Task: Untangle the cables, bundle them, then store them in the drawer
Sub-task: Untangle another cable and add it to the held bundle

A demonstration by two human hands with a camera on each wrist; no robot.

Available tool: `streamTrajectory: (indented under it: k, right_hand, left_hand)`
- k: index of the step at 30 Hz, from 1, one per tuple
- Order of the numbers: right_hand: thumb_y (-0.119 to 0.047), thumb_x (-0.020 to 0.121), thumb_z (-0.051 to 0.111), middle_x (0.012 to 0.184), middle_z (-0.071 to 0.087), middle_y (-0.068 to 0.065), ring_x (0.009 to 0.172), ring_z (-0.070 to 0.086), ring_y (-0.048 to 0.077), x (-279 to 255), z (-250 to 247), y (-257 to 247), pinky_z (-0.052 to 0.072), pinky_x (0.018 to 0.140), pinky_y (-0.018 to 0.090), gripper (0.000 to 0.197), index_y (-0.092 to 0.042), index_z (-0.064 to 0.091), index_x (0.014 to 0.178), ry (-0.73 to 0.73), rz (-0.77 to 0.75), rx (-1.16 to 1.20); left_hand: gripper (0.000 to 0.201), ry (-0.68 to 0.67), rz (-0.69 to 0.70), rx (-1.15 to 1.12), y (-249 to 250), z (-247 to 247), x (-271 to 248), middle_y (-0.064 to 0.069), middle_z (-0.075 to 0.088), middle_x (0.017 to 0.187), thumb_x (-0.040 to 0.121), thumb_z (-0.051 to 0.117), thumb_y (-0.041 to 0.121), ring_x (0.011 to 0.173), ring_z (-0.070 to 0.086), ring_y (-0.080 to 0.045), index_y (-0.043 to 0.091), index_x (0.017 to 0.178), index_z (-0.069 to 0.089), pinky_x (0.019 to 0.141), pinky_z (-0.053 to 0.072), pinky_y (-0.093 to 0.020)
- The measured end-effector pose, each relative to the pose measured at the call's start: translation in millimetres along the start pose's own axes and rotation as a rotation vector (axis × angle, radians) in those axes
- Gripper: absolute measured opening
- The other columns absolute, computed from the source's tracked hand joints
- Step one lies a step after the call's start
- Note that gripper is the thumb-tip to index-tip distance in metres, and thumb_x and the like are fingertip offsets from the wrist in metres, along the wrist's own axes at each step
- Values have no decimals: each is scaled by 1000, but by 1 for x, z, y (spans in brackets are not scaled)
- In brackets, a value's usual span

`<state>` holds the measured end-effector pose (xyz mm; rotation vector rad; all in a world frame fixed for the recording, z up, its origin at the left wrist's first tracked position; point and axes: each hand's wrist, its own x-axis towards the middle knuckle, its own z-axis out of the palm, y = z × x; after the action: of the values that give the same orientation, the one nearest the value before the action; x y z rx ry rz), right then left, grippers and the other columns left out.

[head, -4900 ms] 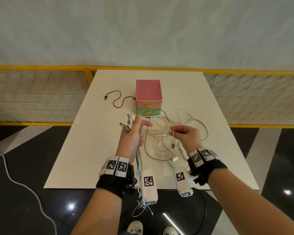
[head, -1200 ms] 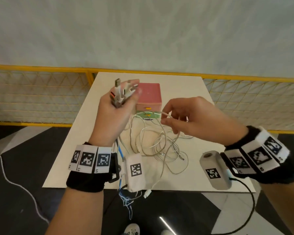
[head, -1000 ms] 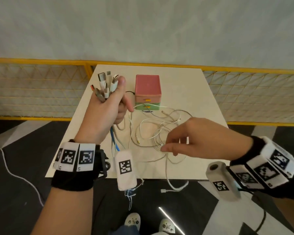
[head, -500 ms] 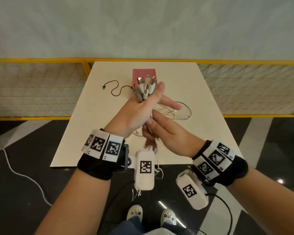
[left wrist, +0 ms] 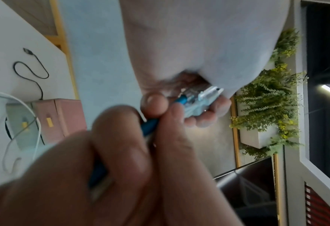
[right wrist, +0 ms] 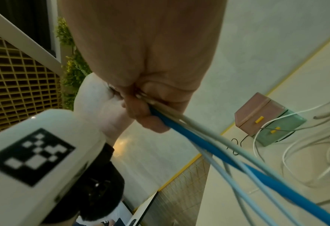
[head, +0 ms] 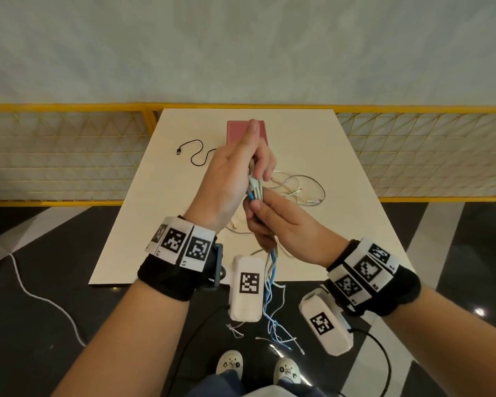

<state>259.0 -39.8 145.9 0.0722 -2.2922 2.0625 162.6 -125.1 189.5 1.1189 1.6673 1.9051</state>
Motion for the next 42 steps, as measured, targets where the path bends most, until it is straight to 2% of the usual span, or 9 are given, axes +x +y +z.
streamTrajectory:
  k: [3, 6, 11, 15, 20, 29, 34, 39, 42]
  right_hand:
    - [-21, 102, 26, 64, 32, -2, 48, 28, 8, 4, -3, -4, 25, 44, 23, 25, -14, 40, 83, 65, 7, 54]
    - [-16, 104, 24, 62, 34, -5, 46, 25, 6, 10, -12, -13, 21, 41, 18, 27, -13, 40, 82, 164, -11, 85]
    - [-11, 102, 28, 61, 39, -3, 49, 35, 8, 17, -19, -11, 33, 45, 22, 24, 6, 46, 103, 102, -44, -64]
    - [-16, 100, 31, 74, 45, 5, 58, 51, 23, 18, -21, 6, 49, 60, 25, 15, -15, 44, 94, 62, -132, -306]
    - [-25, 98, 28, 81, 50, 13, 65, 59, 19, 24, -24, 52, 51, 69, 38, 15, -15, 38, 92, -23, -58, -538]
    - [-18, 101, 30, 77, 50, -2, 72, 62, 15, 61, -22, 106, 53, 76, 40, 8, -14, 34, 95, -78, 61, -554]
    - [-22, 101, 32, 84, 59, 2, 85, 65, 22, 70, -22, 118, 46, 77, 27, 7, -15, 34, 99, -149, 180, -580]
    - [-25, 101, 32, 84, 59, -1, 91, 63, 26, 71, -14, 124, 50, 91, 41, 12, -14, 39, 102, -204, 297, -547]
    - [-27, 102, 32, 76, 61, -3, 82, 64, 24, 70, -3, 118, 50, 88, 36, 15, -15, 40, 103, -325, 377, -515]
  left_hand:
    - [50, -60, -50, -42, -1, -3, 3, -11, 60, 80, 101, 32, 49, 72, 56, -16, 10, 89, 61, 72, 45, -28]
    - [78, -99, -165, -332, -12, -8, 2, -9, 67, 116, 66, 62, 74, 102, 65, -29, 35, 131, 44, 81, 52, -34]
    - [51, -126, -150, 155, -12, 2, 3, -5, 75, 103, 102, 41, 43, 101, 69, -17, 5, 87, 72, 83, 55, -27]
    - [54, 6, -26, 194, -9, -6, 15, -5, 69, 72, 106, 32, 32, 79, 70, -24, 8, 60, 46, 80, 53, -35]
    - [50, 111, -64, -118, -11, -15, 19, 7, 28, 49, 101, 35, 40, 43, 24, -13, 21, 55, 36, 42, 24, -22]
    - [50, 207, -92, -146, -16, -33, 19, 6, 23, 50, 105, 31, 36, 40, 18, -9, 18, 59, 32, 40, 16, -21]
    - [54, 326, -88, -212, -10, -52, 25, 7, 22, 51, 104, 32, 39, 40, 16, -9, 24, 53, 36, 41, 13, -19]
    - [54, 360, -59, -224, 4, -75, 32, 7, 21, 51, 105, 30, 41, 42, 13, -10, 23, 55, 35, 41, 12, -20]
    - [53, 379, -64, -213, 2, -84, 36, 6, 20, 52, 105, 31, 42, 41, 13, -9, 22, 56, 34, 41, 10, -20]
